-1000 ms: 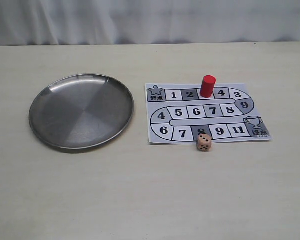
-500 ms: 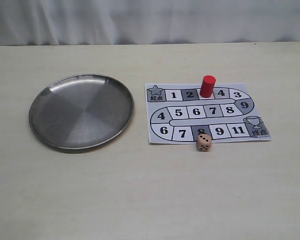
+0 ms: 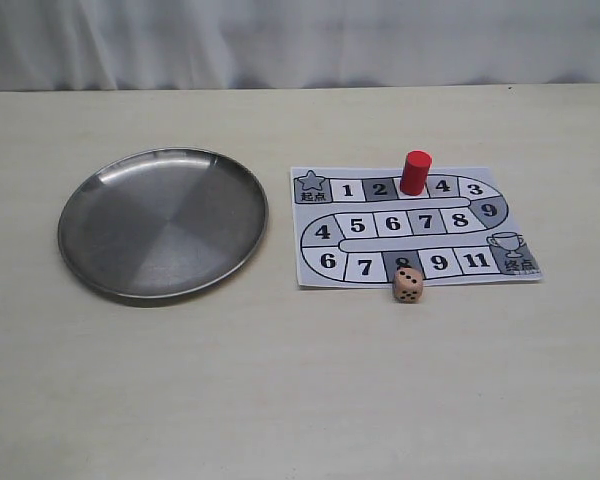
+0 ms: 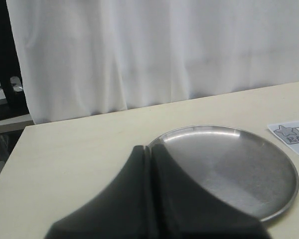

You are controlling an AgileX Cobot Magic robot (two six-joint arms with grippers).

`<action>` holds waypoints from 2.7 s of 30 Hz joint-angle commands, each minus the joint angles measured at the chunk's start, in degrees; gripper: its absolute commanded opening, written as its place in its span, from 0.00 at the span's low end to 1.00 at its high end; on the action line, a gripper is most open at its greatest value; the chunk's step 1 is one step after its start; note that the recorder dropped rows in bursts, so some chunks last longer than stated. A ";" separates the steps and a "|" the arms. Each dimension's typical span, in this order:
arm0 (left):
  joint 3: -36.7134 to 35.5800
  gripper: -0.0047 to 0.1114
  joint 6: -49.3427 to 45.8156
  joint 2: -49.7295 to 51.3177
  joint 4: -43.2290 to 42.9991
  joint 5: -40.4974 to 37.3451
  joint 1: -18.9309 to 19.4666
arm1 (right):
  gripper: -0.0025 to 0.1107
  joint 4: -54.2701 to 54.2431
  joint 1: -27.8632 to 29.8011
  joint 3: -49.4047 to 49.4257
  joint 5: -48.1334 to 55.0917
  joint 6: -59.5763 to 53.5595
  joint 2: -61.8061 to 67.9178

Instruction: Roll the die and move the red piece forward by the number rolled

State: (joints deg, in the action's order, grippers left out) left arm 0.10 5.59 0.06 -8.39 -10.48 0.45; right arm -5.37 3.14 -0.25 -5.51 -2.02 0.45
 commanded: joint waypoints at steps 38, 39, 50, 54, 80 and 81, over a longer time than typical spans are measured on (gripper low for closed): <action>-0.10 0.04 0.05 -0.06 0.11 0.55 -0.48 | 0.06 15.27 0.31 0.25 25.82 0.29 -0.21; -0.10 0.04 0.05 -0.06 0.11 0.55 -0.48 | 0.06 15.27 0.21 0.25 25.82 0.29 -0.21; -0.10 0.04 0.05 -0.06 0.11 0.55 -0.48 | 0.06 11.74 0.08 0.25 22.72 0.29 -0.21; -0.10 0.04 0.05 -0.06 0.11 0.55 -0.48 | 0.06 9.95 0.08 0.25 22.72 0.29 -0.21; -0.10 0.04 0.05 -0.06 0.11 0.55 -0.48 | 0.06 10.90 0.08 0.25 25.00 0.29 -0.21; -0.10 0.04 0.05 -0.06 0.11 0.55 -0.48 | 0.06 10.90 0.08 0.25 25.00 0.29 -0.21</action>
State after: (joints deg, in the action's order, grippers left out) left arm 0.10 5.59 0.06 -8.39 -10.48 0.45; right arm 5.19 3.14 -0.20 19.33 -2.02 0.45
